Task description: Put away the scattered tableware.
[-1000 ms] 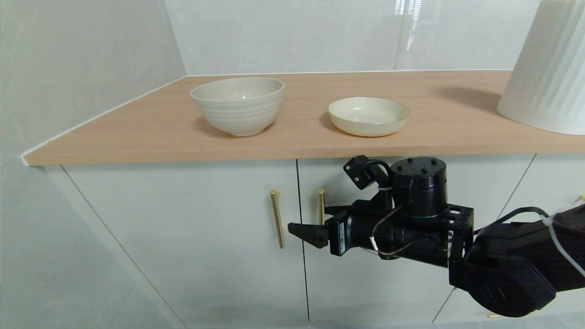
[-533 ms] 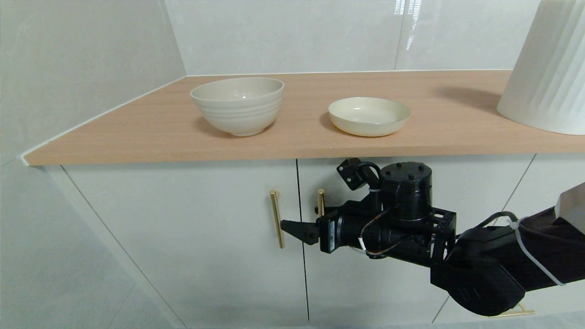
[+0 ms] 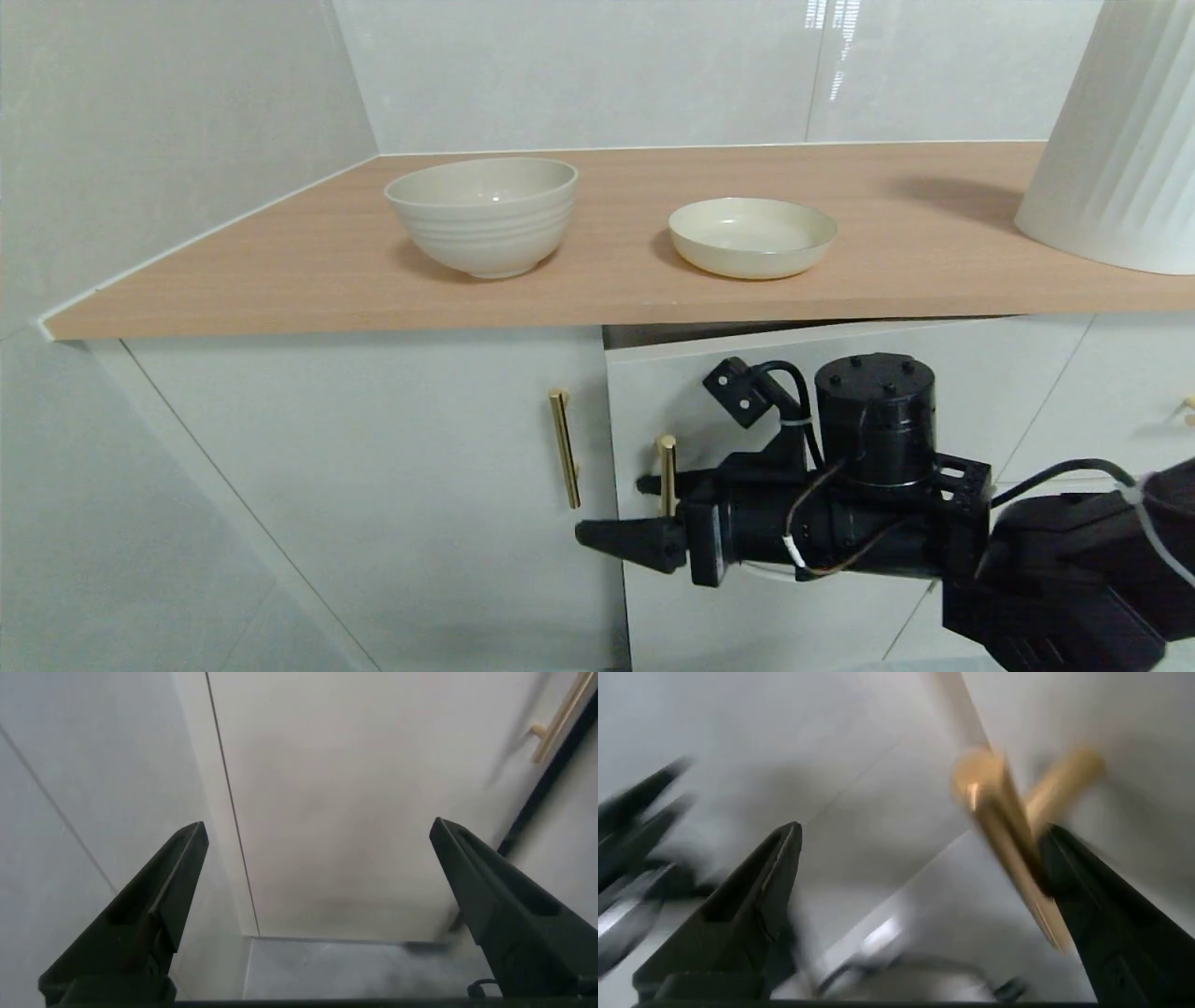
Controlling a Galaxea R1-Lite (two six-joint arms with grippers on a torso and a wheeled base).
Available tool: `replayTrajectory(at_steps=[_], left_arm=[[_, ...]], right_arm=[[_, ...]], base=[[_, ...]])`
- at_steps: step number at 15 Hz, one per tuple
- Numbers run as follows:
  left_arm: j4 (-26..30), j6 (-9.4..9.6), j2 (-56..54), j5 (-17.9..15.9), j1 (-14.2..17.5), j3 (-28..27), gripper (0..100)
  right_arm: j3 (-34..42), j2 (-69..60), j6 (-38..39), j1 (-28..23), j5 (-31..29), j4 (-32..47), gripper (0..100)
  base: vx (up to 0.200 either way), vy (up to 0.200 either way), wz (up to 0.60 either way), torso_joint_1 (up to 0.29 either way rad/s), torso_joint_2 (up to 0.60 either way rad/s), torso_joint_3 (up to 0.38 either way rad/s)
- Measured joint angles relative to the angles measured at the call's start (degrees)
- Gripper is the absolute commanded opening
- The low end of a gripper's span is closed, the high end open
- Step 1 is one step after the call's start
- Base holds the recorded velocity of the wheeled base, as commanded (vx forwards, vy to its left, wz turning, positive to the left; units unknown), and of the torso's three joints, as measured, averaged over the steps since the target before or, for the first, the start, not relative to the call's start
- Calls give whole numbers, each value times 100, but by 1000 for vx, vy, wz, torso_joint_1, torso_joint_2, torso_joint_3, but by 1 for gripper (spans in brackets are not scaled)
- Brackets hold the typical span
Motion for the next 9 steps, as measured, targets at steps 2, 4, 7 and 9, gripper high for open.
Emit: replayTrajectory(at_steps=[2, 4, 7, 9], left_arm=[[-5, 6, 0, -82, 0, -250, 100], [223, 13, 77, -378, -20, -844, 100], [675, 20, 864, -1203, -112, -1786, 100], [766, 22, 1705, -1885, -235, -2226, 100]], right_arm=[[413, -300, -68, 9, 228, -62, 100], [769, -529, -123, 17, 285, -312, 100], [1113, -813, -134, 4, 277, -408, 100], [1314, -984, -139, -2, 268, -416, 100]], base=[[0, 0, 0, 0, 0, 0], [0, 0, 0, 0, 0, 0], [0, 0, 0, 0, 0, 0], [0, 0, 0, 0, 0, 0]])
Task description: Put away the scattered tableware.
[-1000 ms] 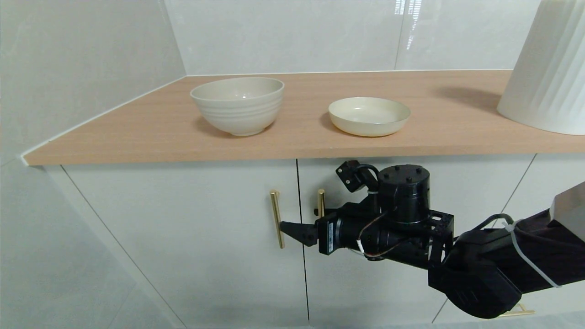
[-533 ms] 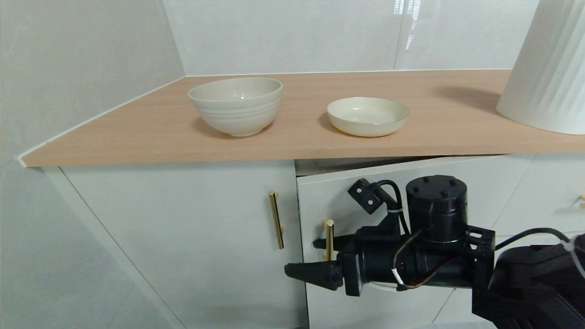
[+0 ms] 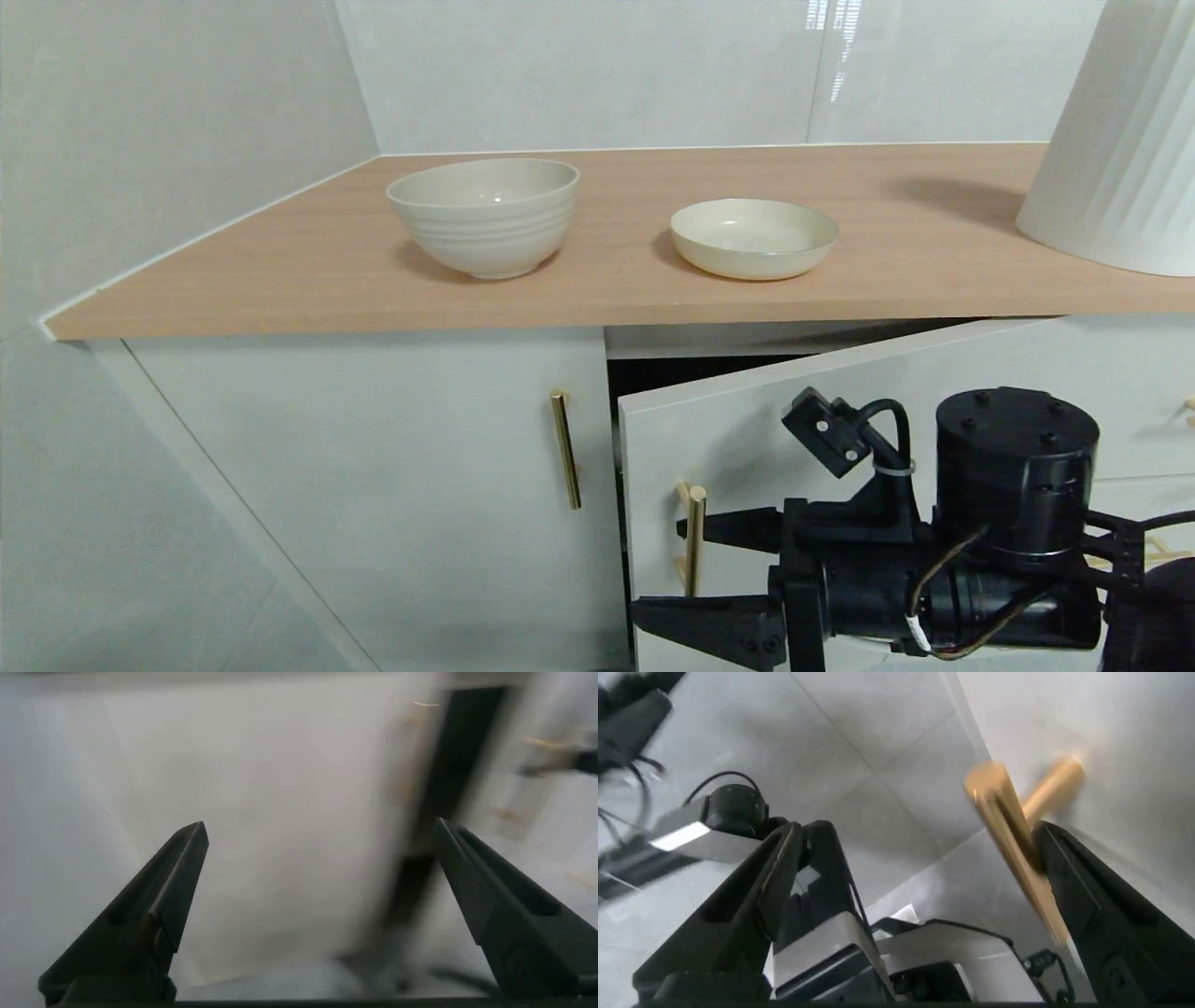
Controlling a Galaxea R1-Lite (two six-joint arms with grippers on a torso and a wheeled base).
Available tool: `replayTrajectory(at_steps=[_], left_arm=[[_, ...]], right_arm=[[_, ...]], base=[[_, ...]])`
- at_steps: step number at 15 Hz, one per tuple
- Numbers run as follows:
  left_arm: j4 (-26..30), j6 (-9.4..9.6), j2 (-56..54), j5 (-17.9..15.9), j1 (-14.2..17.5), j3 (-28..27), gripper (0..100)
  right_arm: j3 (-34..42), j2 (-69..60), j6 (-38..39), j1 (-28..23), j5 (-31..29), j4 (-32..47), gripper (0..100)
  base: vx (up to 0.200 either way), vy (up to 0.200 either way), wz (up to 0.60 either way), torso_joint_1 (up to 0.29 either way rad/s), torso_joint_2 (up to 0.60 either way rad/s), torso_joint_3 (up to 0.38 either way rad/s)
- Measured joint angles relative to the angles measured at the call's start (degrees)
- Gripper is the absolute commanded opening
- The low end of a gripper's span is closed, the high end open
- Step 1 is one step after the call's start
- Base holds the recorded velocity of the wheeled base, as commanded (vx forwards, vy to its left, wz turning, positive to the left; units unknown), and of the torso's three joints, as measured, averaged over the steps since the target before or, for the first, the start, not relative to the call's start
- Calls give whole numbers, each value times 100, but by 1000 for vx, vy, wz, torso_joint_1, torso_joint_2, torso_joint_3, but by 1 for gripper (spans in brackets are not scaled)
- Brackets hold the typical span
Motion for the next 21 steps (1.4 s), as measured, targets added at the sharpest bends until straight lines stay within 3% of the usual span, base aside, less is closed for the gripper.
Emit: replayTrajectory(at_steps=[3, 8, 12, 13, 16, 17, 21], left_arm=[[-255, 2, 1618, -680, -183, -466, 100], [-1630, -110, 4044, -983, -1075, -773, 100], [-2199, -596, 5364, -1007, -1847, -948, 100], [-2531, -736, 5726, -1005, -2065, -992, 100], [-3579, -928, 6760, -968, -2561, -1051, 100], [-3885, -950, 7012, -936, -2679, -1062, 0], [-4055, -965, 7572, -924, -2900, -1184, 0]], right_arm=[[422, -234, 0, 9, 182, -6, 100], [428, -306, 11, 49, 521, 40, 100], [378, -215, 18, 229, 591, -4, 100], [375, -199, 18, 260, 602, -6, 100], [428, -204, 16, 293, 639, -15, 100], [458, -221, 16, 295, 650, -15, 100], [513, -315, 23, 295, 670, 16, 100]], base=[[0, 0, 0, 0, 0, 0], [0, 0, 0, 0, 0, 0], [0, 0, 0, 0, 0, 0], [0, 0, 0, 0, 0, 0], [0, 0, 0, 0, 0, 0], [0, 0, 0, 0, 0, 0], [0, 0, 0, 0, 0, 0]])
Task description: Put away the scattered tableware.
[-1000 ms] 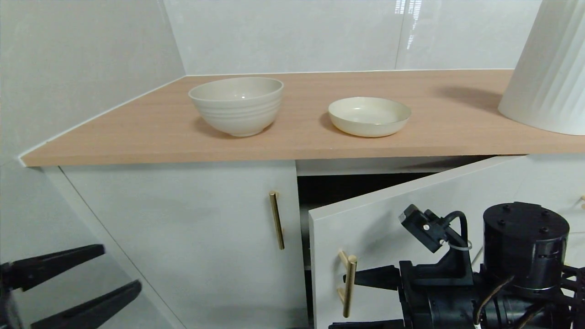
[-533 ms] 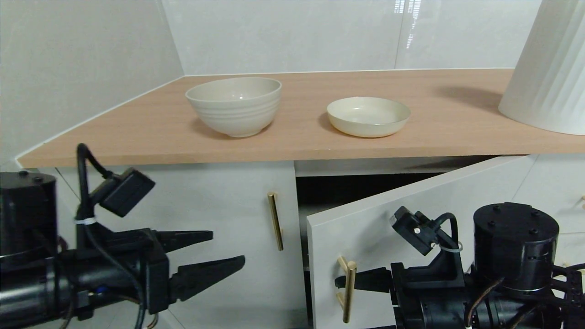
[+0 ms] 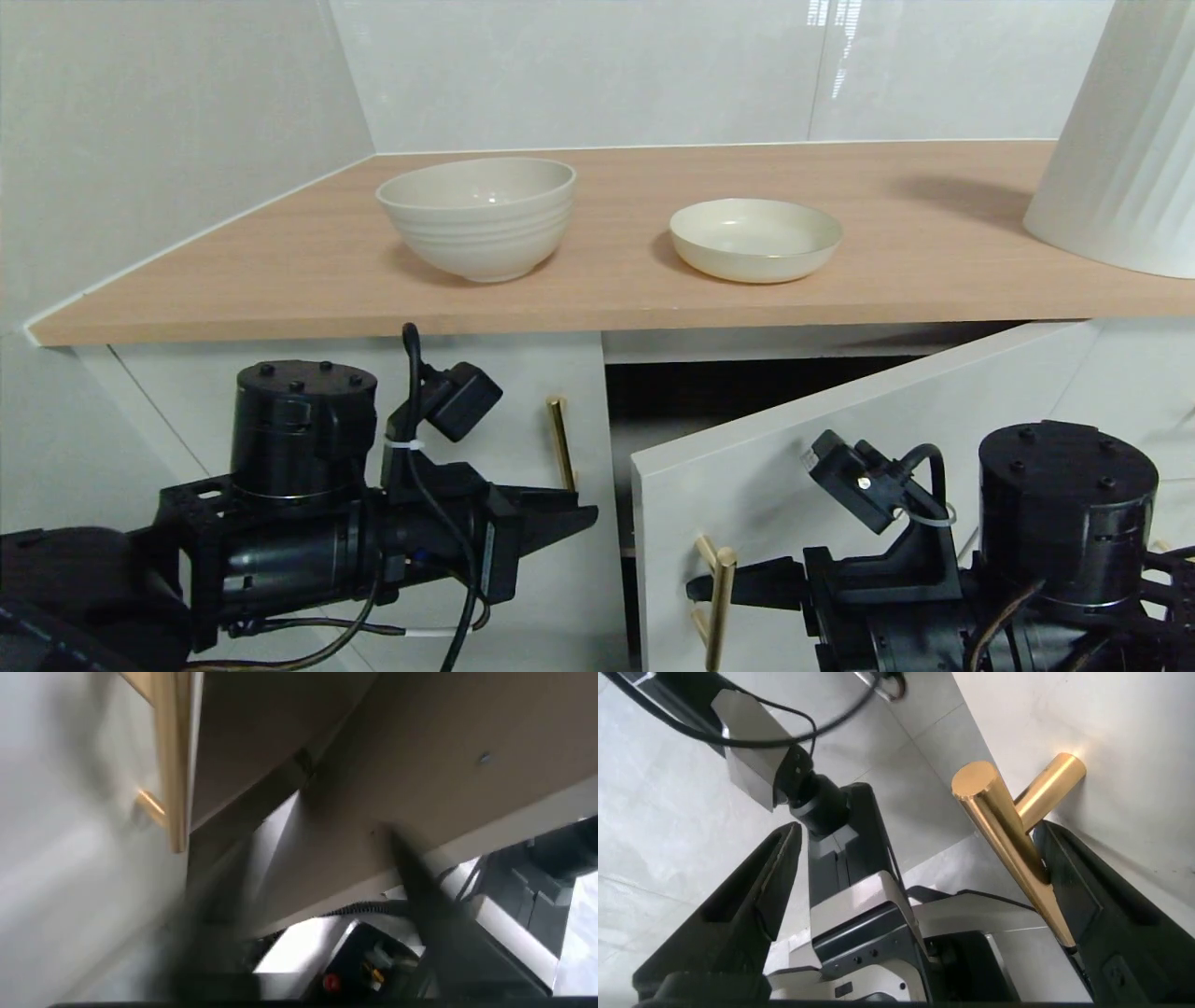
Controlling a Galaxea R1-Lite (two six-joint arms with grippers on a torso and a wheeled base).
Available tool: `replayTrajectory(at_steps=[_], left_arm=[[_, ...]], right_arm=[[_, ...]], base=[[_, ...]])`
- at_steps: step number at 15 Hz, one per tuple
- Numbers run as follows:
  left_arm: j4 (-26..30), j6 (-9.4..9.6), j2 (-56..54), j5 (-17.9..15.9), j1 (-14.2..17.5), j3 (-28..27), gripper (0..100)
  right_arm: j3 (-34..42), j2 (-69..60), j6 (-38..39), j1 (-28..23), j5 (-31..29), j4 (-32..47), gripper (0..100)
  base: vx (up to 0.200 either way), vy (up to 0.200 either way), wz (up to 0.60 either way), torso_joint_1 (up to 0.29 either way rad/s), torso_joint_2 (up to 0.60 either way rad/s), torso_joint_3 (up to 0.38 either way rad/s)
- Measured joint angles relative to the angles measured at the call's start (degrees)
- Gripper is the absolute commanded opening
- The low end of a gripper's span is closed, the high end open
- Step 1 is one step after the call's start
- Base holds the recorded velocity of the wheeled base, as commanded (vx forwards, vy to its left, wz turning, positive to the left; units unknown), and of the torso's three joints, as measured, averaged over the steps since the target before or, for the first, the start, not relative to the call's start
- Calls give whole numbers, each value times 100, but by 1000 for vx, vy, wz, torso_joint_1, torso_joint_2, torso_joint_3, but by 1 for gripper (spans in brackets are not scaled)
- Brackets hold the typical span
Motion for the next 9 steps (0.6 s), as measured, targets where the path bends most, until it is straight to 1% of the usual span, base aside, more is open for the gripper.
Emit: replayTrajectory(at_steps=[1, 4, 7, 9], left_arm=[[-17, -4, 106, 2, -66, -62, 0], [-488, -15, 329, 7, -323, -132, 0], [-995, -176, 592, 27, -458, -143, 0], [-1358, -187, 781, 22, -513, -168, 0]], right_arm=[[7, -16, 1, 0, 0, 2, 100], [27, -22, 6, 0, 4, 0, 100], [40, -16, 6, 0, 9, -5, 100], [46, -11, 6, 0, 9, -7, 100]], base=[[0, 0, 0, 0, 0, 0], [0, 0, 0, 0, 0, 0], [0, 0, 0, 0, 0, 0], [0, 0, 0, 0, 0, 0]])
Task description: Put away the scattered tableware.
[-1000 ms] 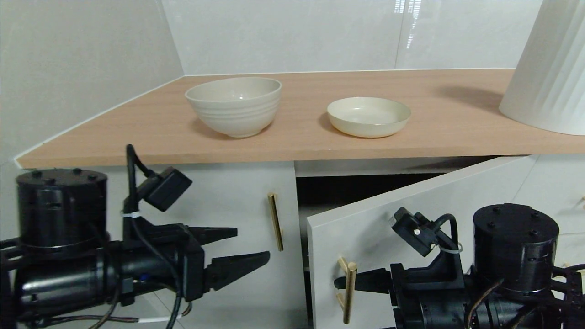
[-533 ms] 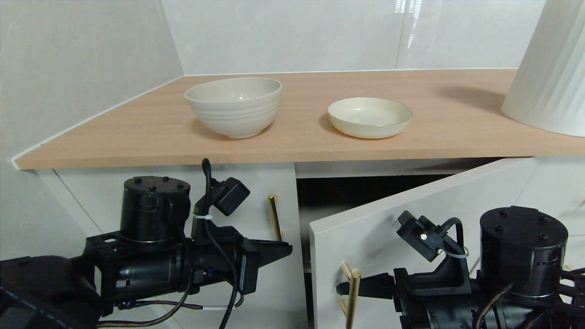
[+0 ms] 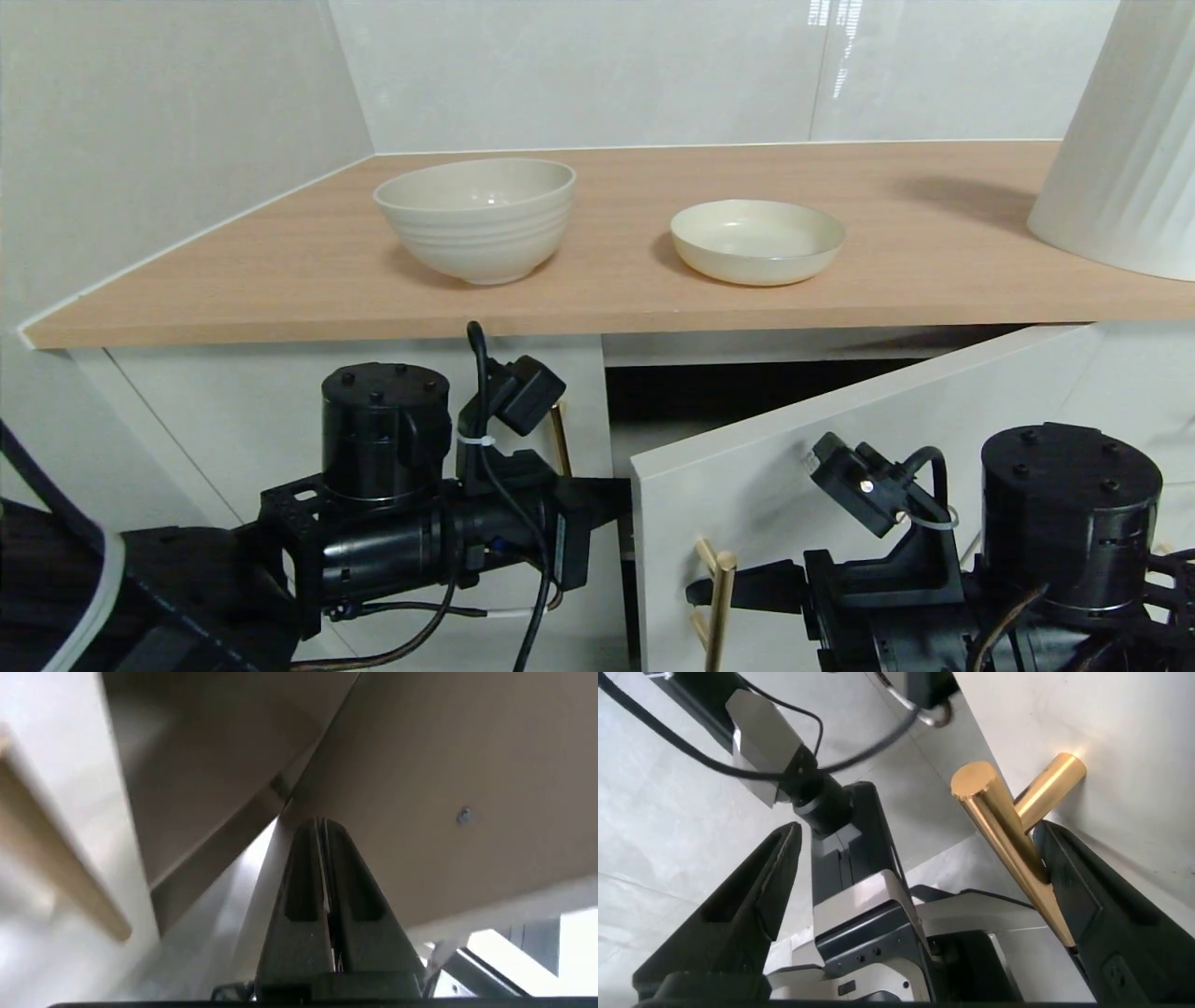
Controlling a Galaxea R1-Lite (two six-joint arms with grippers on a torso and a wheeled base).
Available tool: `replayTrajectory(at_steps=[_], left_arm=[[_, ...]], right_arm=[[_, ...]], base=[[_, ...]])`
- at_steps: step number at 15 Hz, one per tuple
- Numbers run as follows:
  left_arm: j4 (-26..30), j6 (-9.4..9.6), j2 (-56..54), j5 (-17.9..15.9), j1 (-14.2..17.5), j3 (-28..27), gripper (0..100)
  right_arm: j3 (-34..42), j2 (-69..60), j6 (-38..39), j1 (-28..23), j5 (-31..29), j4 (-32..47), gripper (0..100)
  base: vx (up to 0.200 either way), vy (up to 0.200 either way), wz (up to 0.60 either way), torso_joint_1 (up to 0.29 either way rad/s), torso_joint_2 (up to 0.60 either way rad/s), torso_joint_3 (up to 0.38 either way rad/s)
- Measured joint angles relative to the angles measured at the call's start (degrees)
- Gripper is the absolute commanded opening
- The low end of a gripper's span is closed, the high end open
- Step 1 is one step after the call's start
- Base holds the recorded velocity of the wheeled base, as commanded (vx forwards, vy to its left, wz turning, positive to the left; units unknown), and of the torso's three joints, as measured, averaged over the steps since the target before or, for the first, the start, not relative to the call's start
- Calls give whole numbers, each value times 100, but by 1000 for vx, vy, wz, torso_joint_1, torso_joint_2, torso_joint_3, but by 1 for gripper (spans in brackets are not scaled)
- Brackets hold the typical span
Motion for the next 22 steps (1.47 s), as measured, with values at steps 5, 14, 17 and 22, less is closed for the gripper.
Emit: replayTrajectory(at_steps=[5, 14, 17, 22], left_arm=[[-874, -107, 460, -26, -278, 83, 0], [-945, -189, 584, -59, -529, 105, 0], [-917, -375, 550, -55, -546, 105, 0], [-918, -514, 479, -61, -592, 94, 0]], right_arm=[[59, -11, -2, -77, 13, -6, 100], [607, -623, -99, -1095, -372, 104, 100], [885, -1017, -668, -1103, -1396, 930, 100], [405, -1952, -1133, -861, -2473, 2878, 100]], base=[[0, 0, 0, 0, 0, 0], [0, 0, 0, 0, 0, 0], [0, 0, 0, 0, 0, 0], [0, 0, 0, 0, 0, 0]])
